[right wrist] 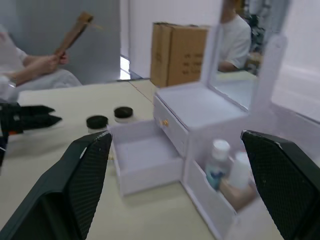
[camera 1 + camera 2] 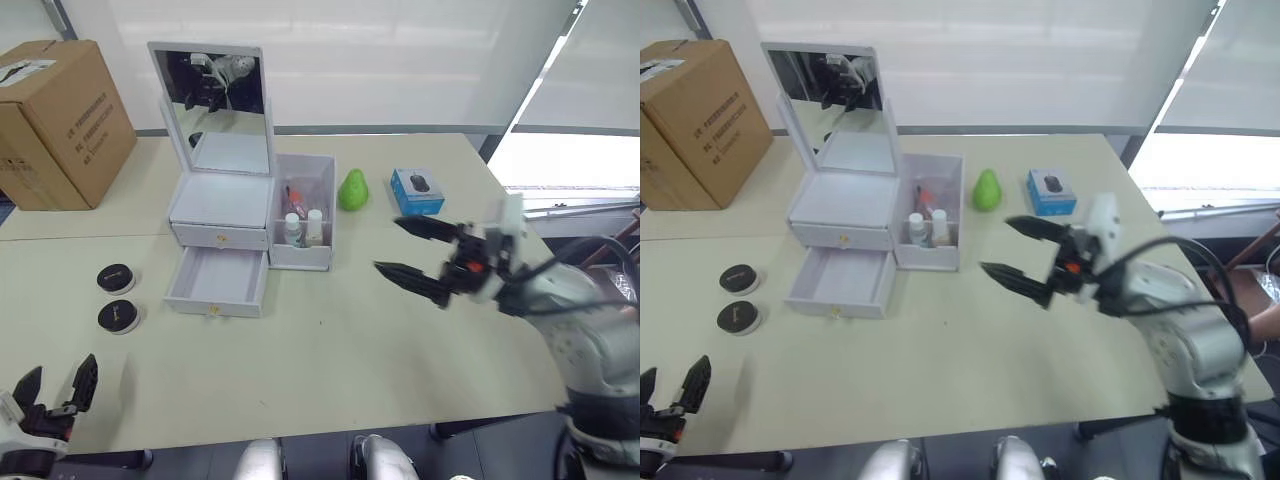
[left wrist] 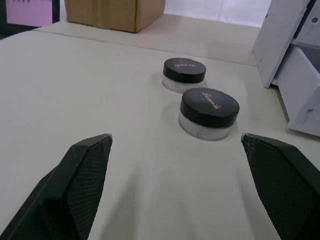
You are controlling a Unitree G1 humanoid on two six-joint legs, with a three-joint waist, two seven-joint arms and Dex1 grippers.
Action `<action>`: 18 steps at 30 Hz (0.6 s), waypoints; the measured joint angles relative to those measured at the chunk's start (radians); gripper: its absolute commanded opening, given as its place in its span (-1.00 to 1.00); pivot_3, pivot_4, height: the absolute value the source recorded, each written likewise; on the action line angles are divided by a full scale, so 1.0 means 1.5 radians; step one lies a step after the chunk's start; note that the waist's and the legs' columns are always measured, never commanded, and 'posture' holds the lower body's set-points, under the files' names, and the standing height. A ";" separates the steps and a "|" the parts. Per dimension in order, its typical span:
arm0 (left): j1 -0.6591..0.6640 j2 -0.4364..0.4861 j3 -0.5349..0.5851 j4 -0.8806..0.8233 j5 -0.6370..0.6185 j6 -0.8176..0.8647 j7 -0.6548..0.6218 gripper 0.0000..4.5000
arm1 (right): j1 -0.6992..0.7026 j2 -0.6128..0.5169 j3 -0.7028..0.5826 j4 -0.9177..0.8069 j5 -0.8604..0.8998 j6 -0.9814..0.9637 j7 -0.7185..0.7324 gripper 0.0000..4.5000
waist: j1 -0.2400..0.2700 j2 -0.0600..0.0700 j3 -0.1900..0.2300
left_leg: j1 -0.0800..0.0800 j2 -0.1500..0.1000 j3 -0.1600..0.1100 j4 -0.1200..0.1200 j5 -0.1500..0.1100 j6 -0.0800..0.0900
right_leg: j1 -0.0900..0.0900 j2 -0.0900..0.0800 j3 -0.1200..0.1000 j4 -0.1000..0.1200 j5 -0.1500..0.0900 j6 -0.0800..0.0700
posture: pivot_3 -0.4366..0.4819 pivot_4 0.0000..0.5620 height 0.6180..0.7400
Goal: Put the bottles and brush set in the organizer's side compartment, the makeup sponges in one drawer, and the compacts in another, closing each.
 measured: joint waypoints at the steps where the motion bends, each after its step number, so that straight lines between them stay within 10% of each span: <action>1: -0.001 0.001 -0.003 -0.003 0.003 0.002 0.007 0.98 | -0.015 0.009 0.011 0.003 -0.003 0.000 -0.003 1.00 | 0.002 0.000 0.000 | 0.000 0.000 0.000 0.000 0.000 0.000 | 0.000 0.000 0.000 0.000 0.000 0.000 | -0.05 -0.47 1.00; 18: -0.076 0.091 -0.069 0.049 0.054 0.073 0.079 0.98 | -0.048 0.052 0.068 0.015 -0.020 0.021 -0.008 1.00 | 0.000 0.000 -0.001 | 0.000 0.000 -0.001 0.003 0.000 0.001 | 0.000 0.001 0.000 0.001 0.001 -0.001 | -0.05 -0.47 1.00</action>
